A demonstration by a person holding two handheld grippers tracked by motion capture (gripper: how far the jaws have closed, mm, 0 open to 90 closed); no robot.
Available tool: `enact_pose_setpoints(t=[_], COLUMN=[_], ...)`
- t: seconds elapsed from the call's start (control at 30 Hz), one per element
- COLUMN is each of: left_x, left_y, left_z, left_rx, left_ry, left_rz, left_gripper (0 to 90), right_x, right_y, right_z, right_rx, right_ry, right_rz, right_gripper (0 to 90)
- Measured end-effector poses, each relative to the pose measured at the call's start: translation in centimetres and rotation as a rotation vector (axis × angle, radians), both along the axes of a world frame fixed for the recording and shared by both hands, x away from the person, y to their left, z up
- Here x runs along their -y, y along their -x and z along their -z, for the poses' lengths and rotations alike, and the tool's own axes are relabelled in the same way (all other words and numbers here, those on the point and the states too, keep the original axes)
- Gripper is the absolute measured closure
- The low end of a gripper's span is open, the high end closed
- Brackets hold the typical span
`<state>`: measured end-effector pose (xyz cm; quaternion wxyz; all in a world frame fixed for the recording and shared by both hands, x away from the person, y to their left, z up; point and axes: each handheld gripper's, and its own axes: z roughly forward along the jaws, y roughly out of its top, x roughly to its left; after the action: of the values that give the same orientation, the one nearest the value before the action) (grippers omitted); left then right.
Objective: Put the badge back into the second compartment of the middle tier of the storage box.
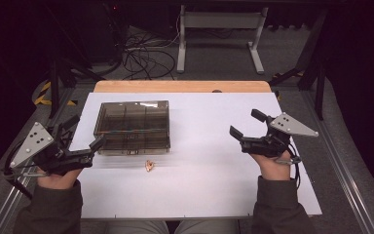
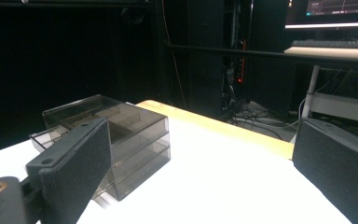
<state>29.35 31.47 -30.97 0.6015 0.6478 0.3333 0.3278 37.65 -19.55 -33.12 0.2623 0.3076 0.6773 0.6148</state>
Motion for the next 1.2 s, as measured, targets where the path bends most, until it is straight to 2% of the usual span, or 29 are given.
enact_pose_setpoints(t=[0.23, 0.37, 0.43, 0.63, 0.93, 1.2], left_x=[-0.1, 0.0, 0.0, 0.0, 0.2, 0.1], left_y=[0.0, 0.1, 0.1, 0.1, 0.0, 0.0], left_z=[-0.1, -0.1, 0.0, 0.1, 0.1, 0.2], left_rx=[-0.002, 0.003, 0.009, 0.004, -0.003, -0.007], left_ry=[-0.003, 0.003, 0.005, 0.013, 0.000, -0.004], left_rz=[0.003, -0.004, -0.005, -0.003, 0.007, 0.001], left_gripper=[1.9, 2.1, 3.2, 3.3, 3.2, 3.3], right_x=[-1.7, -2.5, -2.9, -3.9, -5.5, -7.7], right_y=[-0.4, -0.5, -0.5, -0.6, -0.8, -0.8], right_z=[0.6, 0.9, 1.0, 1.5, 2.4, 3.4], right_rx=[-0.036, -0.049, -0.063, -0.086, -0.115, -0.141], right_ry=[0.019, 0.030, 0.029, 0.029, 0.035, 0.076], right_rz=[0.013, 0.000, -0.016, -0.046, -0.096, -0.169], right_gripper=[12.3, 21.9, 26.8, 32.9, 44.8, 51.3])
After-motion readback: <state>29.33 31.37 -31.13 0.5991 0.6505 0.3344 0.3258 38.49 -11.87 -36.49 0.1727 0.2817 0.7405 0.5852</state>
